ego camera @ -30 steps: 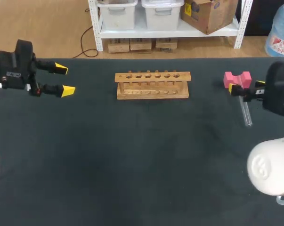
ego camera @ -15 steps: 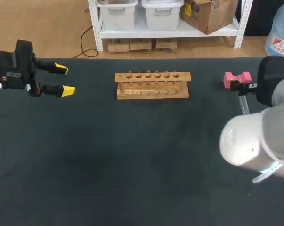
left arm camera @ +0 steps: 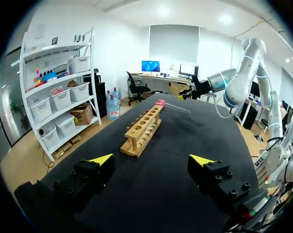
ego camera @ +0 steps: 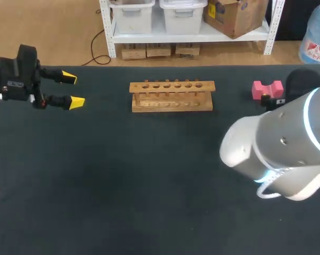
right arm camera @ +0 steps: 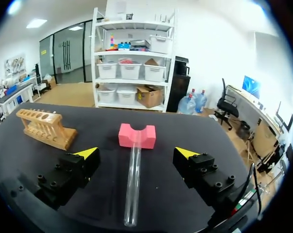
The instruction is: Grasp the test tube, adjust it, and insert it.
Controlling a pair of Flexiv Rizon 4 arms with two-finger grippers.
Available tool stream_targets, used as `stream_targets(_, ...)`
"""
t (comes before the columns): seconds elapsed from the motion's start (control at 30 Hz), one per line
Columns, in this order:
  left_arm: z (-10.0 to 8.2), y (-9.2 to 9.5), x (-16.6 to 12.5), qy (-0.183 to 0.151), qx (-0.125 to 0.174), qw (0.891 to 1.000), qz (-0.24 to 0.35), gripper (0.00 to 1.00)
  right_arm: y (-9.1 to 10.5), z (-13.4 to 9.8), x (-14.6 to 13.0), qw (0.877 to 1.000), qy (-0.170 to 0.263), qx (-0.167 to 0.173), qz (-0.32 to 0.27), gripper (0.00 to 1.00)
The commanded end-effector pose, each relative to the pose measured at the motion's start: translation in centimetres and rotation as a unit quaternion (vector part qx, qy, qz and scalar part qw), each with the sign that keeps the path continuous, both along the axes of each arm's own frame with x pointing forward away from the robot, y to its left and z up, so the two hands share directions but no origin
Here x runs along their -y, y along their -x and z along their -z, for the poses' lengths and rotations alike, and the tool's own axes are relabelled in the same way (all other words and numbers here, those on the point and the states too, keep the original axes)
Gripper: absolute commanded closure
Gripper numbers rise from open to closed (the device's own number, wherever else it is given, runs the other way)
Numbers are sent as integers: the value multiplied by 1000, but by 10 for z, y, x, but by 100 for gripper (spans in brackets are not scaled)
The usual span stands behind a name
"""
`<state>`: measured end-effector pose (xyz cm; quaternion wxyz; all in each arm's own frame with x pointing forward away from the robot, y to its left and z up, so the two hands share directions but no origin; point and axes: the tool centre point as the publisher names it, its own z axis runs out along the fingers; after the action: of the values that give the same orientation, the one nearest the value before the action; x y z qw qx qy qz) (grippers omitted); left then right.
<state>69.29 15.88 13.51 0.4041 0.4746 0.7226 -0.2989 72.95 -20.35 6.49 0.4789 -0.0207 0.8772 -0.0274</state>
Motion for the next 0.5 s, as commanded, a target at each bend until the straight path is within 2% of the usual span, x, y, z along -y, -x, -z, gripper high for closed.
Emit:
stream_targets(0.03,1,0,-1,2,3,1000,0,0,2,-4,-3,997,46,-2,55,0)
stream_targets(0.2,1,0,-1,2,3,1000,0,0,7,-6,-2,997,58,-7,59,0)
stream_targets(0.5,1,0,-1,2,3,1000,0,0,11,5,-2,997,67,-26,40,0)
